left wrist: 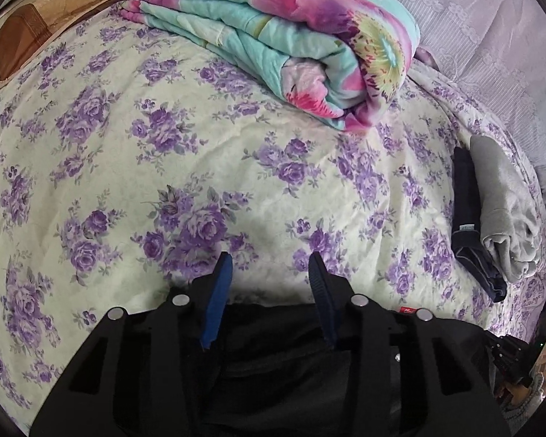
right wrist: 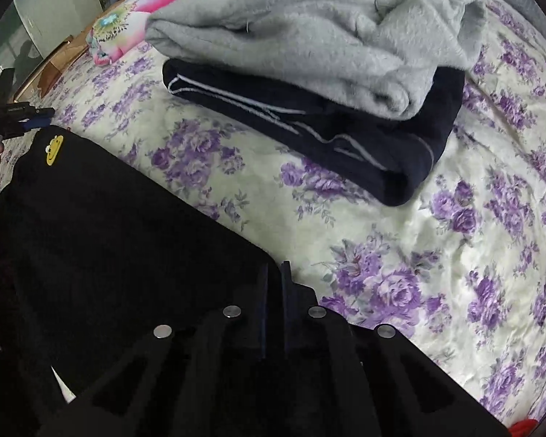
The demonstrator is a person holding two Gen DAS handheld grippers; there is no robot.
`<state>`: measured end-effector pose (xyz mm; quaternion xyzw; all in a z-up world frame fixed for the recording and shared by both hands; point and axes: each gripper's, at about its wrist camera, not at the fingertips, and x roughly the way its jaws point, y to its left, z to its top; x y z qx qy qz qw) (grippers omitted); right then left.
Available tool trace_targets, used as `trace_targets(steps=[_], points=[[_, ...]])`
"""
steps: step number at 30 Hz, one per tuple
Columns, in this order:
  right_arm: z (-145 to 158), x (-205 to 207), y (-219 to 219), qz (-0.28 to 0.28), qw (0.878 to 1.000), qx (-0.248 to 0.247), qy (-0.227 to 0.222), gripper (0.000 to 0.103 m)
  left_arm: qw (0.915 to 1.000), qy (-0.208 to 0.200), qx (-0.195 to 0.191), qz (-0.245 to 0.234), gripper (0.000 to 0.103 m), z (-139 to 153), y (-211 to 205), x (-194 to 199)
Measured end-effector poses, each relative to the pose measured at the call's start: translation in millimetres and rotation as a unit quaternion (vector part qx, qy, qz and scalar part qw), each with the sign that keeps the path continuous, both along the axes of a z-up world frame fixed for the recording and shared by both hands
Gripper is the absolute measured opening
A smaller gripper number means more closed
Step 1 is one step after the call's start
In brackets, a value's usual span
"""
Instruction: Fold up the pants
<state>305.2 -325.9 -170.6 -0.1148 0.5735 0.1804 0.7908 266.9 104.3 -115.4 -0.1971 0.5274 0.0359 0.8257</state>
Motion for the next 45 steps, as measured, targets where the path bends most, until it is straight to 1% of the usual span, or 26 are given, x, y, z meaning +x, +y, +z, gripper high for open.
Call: trace_targets(steps=[1,2,3,5,8,11,13,15,16,18,19,22,23,24,25,26,27,30,32,35,37,38,39,40,43,45], points=[[3.2,-1.7,-1.9,-0.009,1.000,0.007,-0.008,0.013,1.0000,-0.005,-0.002,0.000,0.051,4.3,2.4,-4.5],[9.9,-4.6,-5.9,-0.027,0.999,0.019,-0.016,0.021,1.0000,-0.008,-0.002,0.000,0.057,7.8,5.5,-9.3],[18.3,-9.4,-12.2,-0.043,0.998,0.040,-0.021,0.030,1.0000,-0.006,-0.005,-0.003,0.059,10.3,9.8,-14.8],[41.2,-22.9,-25.2,-0.071,0.994,0.080,-0.035,0.032,0.9998,0.000,-0.016,-0.013,0.059,11.4,16.0,-22.5],[75.6,-53.3,-49.9,-0.105,0.988,0.088,-0.066,0.033,0.9993,0.006,-0.031,-0.018,0.059,9.8,29.8,-33.9],[97.7,-89.0,-87.2,-0.162,0.978,0.112,-0.070,0.038,0.9983,0.020,-0.054,-0.003,0.059,0.8,44.5,-37.1],[107.4,-110.6,-106.7,-0.185,0.973,0.115,-0.073,0.039,0.9975,0.027,-0.065,-0.003,0.059,-4.7,48.7,-34.3],[110.3,-121.6,-114.2,-0.195,0.972,0.108,-0.073,0.043,0.9965,0.041,-0.069,-0.024,0.059,-10.3,47.2,-30.1],[112.4,-127.1,-116.8,-0.200,0.971,0.109,-0.074,0.045,0.9960,0.046,-0.070,-0.029,0.059,-12.4,46.7,-29.2],[108.0,-135.4,-116.0,-0.205,0.970,0.115,-0.070,0.052,0.9950,0.052,-0.079,-0.031,0.059,-14.8,47.3,-26.9],[106.1,-136.8,-113.3,-0.204,0.970,0.115,-0.067,0.053,0.9946,0.053,-0.084,-0.031,0.059,-14.8,47.2,-25.2],[98.5,-131.8,-103.0,-0.191,0.973,0.118,-0.056,0.053,0.9944,0.056,-0.084,-0.030,0.058,-15.5,46.9,-18.0],[96.4,-128.9,-98.0,-0.185,0.974,0.121,-0.054,0.053,0.9944,0.059,-0.082,-0.029,0.055,-16.7,47.0,-15.8],[94.9,-125.1,-93.3,-0.178,0.975,0.124,-0.052,0.053,0.9940,0.064,-0.084,-0.029,0.048,-18.6,47.5,-13.0],[93.5,-118.9,-87.2,-0.168,0.977,0.126,-0.050,0.053,0.9940,0.069,-0.079,-0.030,0.045,-20.1,47.2,-11.0],[93.0,-114.8,-81.4,-0.158,0.978,0.124,-0.049,0.054,0.9940,0.071,-0.075,-0.033,0.037,-20.4,46.4,-9.5],[92.0,-108.5,-75.5,-0.147,0.981,0.119,-0.048,0.055,0.9943,0.073,-0.069,-0.037,0.022,-19.7,45.9,-8.7],[87.6,-87.6,-59.3,-0.107,0.987,0.111,-0.043,0.057,0.9944,0.071,-0.067,-0.040,0.012,-14.0,48.6,-10.8],[83.7,-73.3,-50.5,-0.082,0.990,0.105,-0.039,0.057,0.9942,0.064,-0.078,-0.036,0.009,-8.3,52.9,-13.6],[76.8,-49.9,-38.1,-0.043,0.993,0.103,-0.029,0.057,0.9920,0.069,-0.102,-0.030,0.009,-4.5,56.7,-16.6],[71.6,-35.5,-30.3,-0.023,0.994,0.106,-0.018,0.058,0.9901,0.076,-0.116,-0.023,0.025,-4.8,58.6,-18.8],[68.8,-28.3,-26.5,-0.015,0.994,0.106,-0.013,0.058,0.9893,0.080,-0.120,-0.021,0.042,-5.7,59.1,-19.4],[66.5,-22.4,-23.7,-0.009,0.994,0.106,-0.010,0.058,0.9895,0.085,-0.115,-0.020,0.046,-6.6,59.1,-19.6],[64.3,-17.5,-20.9,-0.004,0.994,0.109,-0.008,0.058,0.9898,0.090,-0.108,-0.020,0.046,-8.4,58.9,-19.3],[57.9,-5.7,-11.7,0.017,0.993,0.115,0.000,0.059,0.9865,0.113,-0.117,-0.020,0.046,-18.8,57.5,-16.2],[53.0,-0.2,-5.8,0.030,0.993,0.113,0.007,0.059,0.9864,0.120,-0.110,-0.021,0.045,-23.2,54.1,-12.7]])
